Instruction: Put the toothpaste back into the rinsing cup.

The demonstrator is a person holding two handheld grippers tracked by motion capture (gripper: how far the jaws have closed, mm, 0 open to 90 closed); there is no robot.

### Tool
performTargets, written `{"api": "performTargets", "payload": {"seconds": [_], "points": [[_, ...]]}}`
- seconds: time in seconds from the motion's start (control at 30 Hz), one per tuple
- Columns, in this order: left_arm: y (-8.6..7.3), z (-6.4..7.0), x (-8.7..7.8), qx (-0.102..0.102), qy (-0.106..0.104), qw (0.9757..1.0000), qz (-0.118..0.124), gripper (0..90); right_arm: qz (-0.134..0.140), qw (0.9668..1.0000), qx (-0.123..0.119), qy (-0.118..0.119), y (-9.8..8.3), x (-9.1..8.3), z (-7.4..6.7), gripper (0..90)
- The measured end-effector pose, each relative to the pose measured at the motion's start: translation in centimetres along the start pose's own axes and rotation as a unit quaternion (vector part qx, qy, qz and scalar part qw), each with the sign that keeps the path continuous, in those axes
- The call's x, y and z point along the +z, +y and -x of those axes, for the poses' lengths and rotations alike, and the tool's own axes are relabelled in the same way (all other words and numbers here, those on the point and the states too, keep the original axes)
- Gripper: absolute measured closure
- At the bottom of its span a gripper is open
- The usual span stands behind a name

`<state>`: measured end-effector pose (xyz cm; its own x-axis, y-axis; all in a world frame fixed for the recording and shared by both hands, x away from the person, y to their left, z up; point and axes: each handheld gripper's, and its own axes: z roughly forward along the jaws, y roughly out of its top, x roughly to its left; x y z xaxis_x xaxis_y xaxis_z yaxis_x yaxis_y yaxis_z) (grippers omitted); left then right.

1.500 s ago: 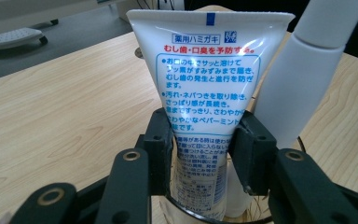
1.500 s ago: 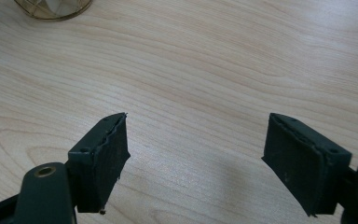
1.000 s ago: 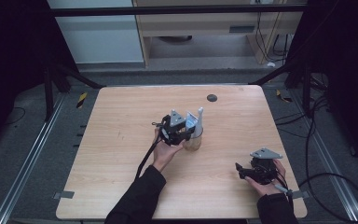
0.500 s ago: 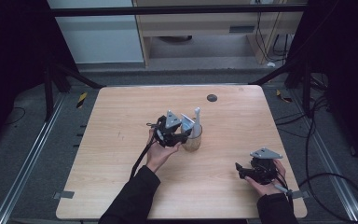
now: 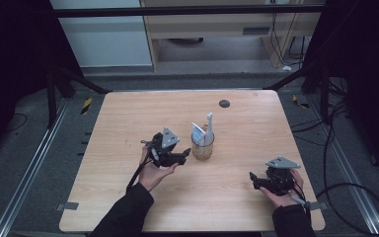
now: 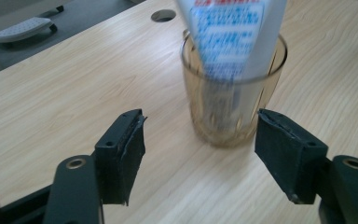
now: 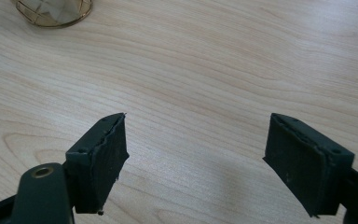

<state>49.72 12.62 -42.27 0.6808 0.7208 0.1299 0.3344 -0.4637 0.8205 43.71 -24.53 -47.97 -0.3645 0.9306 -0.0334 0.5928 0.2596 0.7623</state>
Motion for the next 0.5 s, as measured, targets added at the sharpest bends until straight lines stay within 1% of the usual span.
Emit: {"api": "performTargets", "payload": {"seconds": [0.07,0.27,0.3,0.43,0.5], "points": [[-1.1,-0.6,-1.1,-0.003,0.004,1.0,-0.006,31.3,0.001,1.0,0.002,-0.002,0.0,-0.1,0.1,20.6],[-5.0,-2.7,-4.0,-0.038,0.023,0.9989,-0.016,30.0,-0.003,1.0,0.009,-0.003,-0.1,-0.1,0.0,20.2],[-5.6,-3.0,-4.4,-0.042,0.027,0.9986,-0.019,29.7,-0.001,1.0,0.005,-0.005,-0.1,0.0,0.1,20.2],[-7.7,-4.3,-5.8,-0.074,0.041,0.9962,-0.022,28.9,-0.006,0.9999,0.01,-0.005,-0.1,0.1,0.1,19.9],[-8.7,-4.9,-6.4,-0.084,0.05,0.9948,-0.029,28.4,-0.006,0.9999,0.012,-0.006,-0.2,0.1,0.1,19.7]]}}
